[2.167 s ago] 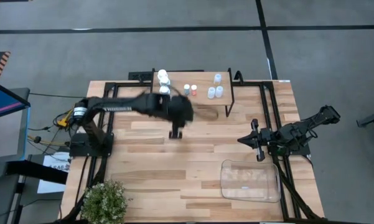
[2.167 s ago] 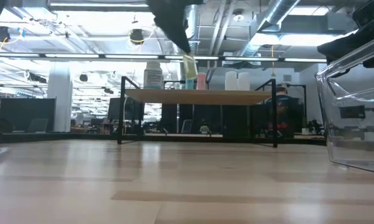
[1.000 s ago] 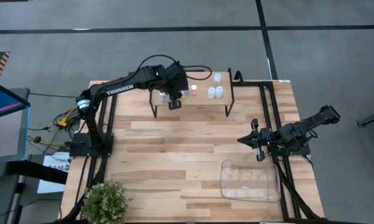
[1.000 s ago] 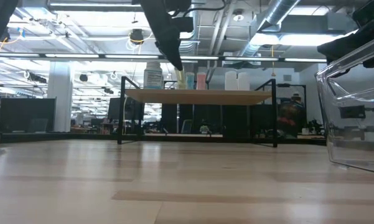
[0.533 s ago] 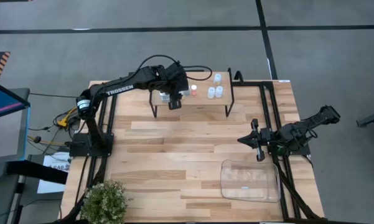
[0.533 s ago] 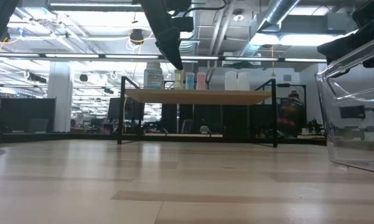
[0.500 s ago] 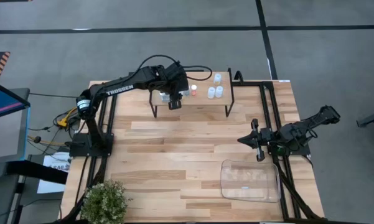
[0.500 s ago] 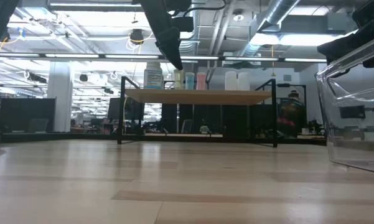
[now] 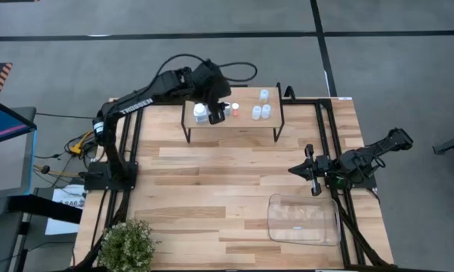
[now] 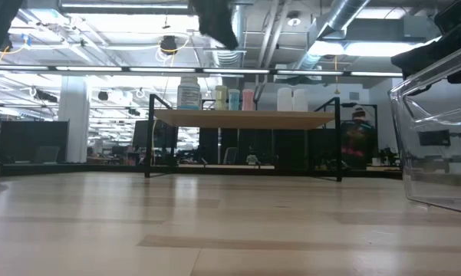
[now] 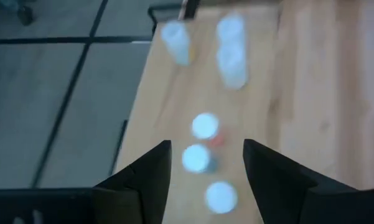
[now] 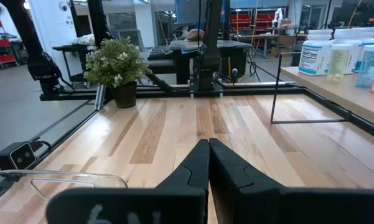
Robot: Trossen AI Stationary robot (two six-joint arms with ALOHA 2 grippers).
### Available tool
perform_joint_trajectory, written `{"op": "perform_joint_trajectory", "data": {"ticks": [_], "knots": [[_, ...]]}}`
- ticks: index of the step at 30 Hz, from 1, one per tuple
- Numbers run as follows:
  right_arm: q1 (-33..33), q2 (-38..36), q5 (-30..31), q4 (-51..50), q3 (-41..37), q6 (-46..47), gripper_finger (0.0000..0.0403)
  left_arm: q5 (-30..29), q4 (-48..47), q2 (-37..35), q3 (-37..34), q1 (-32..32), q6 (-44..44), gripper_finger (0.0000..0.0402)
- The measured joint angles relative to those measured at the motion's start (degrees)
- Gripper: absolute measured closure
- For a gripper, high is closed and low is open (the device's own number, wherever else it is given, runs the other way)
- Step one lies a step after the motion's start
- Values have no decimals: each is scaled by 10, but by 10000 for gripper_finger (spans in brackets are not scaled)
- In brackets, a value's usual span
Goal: Pick and place medicine bottles onto shelf by color
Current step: Return to Home Position
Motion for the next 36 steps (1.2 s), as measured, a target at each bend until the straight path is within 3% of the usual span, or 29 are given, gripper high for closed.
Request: {"op": "perform_joint_trajectory", "data": {"ticks": [7,11,19,23,29,36], "knots": [[0,0,0,0,0,0,370,9,-41,-1,87,-60,-71,220],[0,0,0,0,0,0,370,-3,-36,-1,92,-102,-91,230],[0,0,0,0,0,0,370,-36,-140,-31,64,-193,-153,247],[0,0,0,0,0,0,370,-82,-74,-129,-48,-243,-163,254],[0,0,0,0,0,0,370,-81,98,-307,-320,-320,-207,256],[0,0,0,0,0,0,370,-68,287,-485,-584,-338,-286,256]]}}
